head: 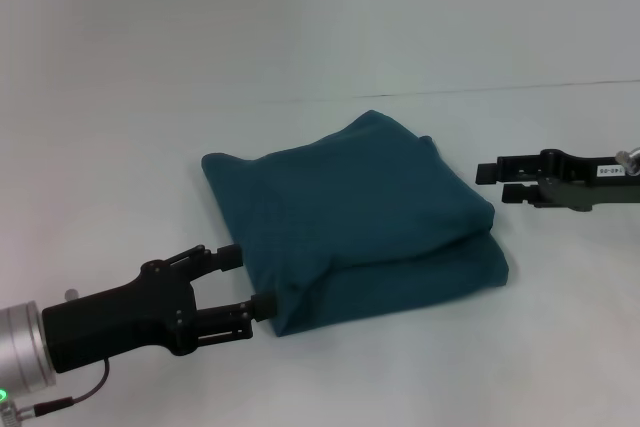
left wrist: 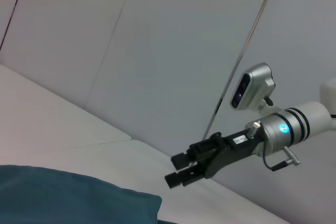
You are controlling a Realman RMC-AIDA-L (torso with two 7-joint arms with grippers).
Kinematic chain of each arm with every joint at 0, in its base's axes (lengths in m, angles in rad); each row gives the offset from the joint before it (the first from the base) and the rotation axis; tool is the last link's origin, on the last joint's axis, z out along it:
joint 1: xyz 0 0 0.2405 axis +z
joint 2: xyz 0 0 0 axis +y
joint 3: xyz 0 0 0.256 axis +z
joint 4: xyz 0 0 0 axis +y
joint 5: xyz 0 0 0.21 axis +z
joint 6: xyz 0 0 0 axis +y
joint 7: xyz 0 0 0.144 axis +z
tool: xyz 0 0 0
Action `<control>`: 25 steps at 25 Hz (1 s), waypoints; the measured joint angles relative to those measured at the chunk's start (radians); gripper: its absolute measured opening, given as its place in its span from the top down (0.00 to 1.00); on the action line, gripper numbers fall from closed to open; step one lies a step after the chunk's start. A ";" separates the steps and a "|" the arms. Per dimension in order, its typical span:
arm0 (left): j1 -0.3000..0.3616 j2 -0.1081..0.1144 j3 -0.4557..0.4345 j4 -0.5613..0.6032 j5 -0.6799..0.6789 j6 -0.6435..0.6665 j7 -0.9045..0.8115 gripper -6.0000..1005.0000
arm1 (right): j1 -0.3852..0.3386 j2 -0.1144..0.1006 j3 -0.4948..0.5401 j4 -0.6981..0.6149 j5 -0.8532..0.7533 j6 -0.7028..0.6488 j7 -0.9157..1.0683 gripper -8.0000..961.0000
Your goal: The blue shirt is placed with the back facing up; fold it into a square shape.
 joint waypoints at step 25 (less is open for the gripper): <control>0.002 0.000 -0.003 -0.001 0.002 -0.008 0.008 0.06 | 0.018 0.057 0.014 0.162 0.008 0.117 0.042 0.28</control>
